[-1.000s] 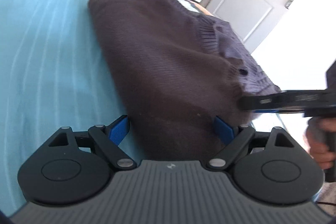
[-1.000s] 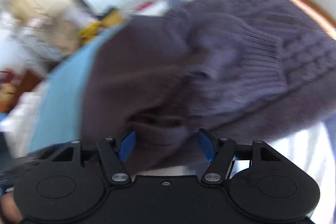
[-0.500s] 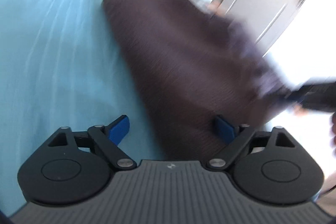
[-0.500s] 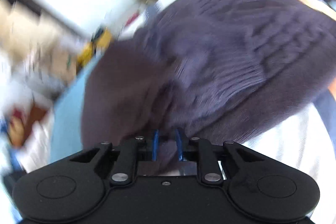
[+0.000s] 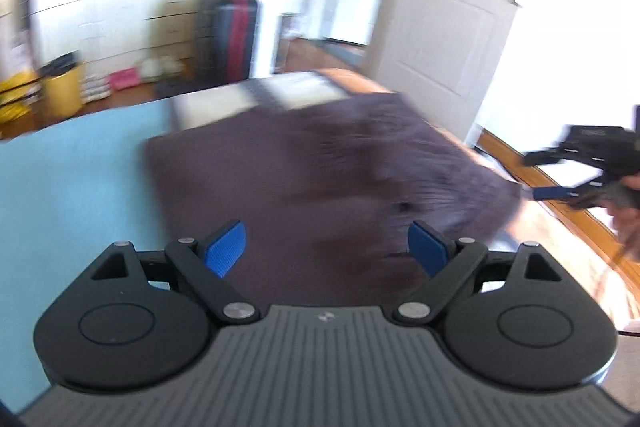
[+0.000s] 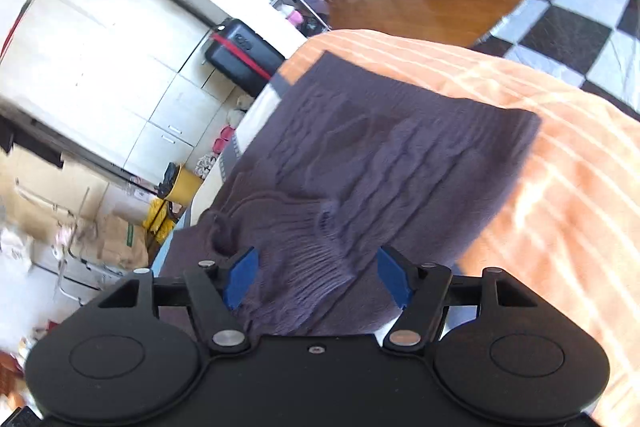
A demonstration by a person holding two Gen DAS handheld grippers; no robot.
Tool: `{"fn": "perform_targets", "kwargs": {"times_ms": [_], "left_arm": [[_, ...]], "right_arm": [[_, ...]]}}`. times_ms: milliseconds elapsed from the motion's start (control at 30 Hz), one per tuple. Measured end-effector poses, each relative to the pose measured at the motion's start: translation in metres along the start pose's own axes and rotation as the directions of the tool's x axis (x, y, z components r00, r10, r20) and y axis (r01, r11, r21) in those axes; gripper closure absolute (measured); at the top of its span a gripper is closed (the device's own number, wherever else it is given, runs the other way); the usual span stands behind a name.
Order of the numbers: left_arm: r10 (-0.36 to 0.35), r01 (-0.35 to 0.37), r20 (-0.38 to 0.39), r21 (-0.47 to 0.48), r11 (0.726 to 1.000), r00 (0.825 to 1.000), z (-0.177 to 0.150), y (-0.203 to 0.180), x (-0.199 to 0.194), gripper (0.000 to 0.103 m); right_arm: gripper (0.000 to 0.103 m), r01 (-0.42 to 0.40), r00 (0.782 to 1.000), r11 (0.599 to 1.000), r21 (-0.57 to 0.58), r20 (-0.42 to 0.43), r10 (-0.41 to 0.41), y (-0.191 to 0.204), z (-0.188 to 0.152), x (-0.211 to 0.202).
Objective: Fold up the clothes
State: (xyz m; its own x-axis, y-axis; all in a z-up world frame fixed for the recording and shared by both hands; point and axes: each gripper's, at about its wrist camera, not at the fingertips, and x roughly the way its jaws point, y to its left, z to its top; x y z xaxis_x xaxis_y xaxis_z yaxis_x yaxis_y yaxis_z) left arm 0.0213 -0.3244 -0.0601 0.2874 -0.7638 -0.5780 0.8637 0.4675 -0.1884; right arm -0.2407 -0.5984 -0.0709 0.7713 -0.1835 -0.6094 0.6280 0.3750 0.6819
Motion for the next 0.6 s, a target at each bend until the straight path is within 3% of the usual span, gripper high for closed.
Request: {"fn": "perform_targets", "kwargs": {"times_ms": [167,233,333,433,533,567,600], "left_arm": [[-0.064,0.075,-0.083,0.133,0.988,0.994,0.005,-0.088,0.071,0.015],[-0.065,0.085,-0.129,0.156,0.984,0.99,0.001,-0.119,0.104,0.015],[-0.058,0.098,-0.173,0.234,0.967,0.983,-0.012,-0.164,0.139,0.015],[-0.029,0.103,-0.237,0.306,0.946,0.971,-0.027,-0.188,0.169,0.015],[0.029,0.067,-0.286,0.32,0.945,0.958,-0.037,-0.19,0.197,0.013],[0.022,0.062,-0.261,0.307,0.95,0.965,-0.035,-0.188,0.2,0.018],[0.021,0.052,-0.237,0.298,0.953,0.971,-0.032,-0.187,0.203,0.039]], "right_arm": [[0.031,-0.015,0.999,0.981,0.193,0.033,0.009,-0.05,0.006,-0.012],[0.031,-0.08,0.994,0.95,0.301,0.095,0.053,-0.07,0.003,-0.024],[0.031,-0.14,0.989,0.918,0.37,0.102,0.109,-0.094,0.005,-0.024],[0.031,-0.06,0.997,0.915,0.399,0.065,0.037,-0.114,0.008,-0.016],[0.031,-0.079,0.996,0.869,0.489,0.081,0.044,-0.138,0.011,-0.01],[0.031,-0.086,0.995,0.852,0.517,0.088,0.047,-0.145,0.011,-0.007],[0.031,-0.11,0.992,0.839,0.533,0.106,0.063,-0.147,0.013,-0.004]]}}
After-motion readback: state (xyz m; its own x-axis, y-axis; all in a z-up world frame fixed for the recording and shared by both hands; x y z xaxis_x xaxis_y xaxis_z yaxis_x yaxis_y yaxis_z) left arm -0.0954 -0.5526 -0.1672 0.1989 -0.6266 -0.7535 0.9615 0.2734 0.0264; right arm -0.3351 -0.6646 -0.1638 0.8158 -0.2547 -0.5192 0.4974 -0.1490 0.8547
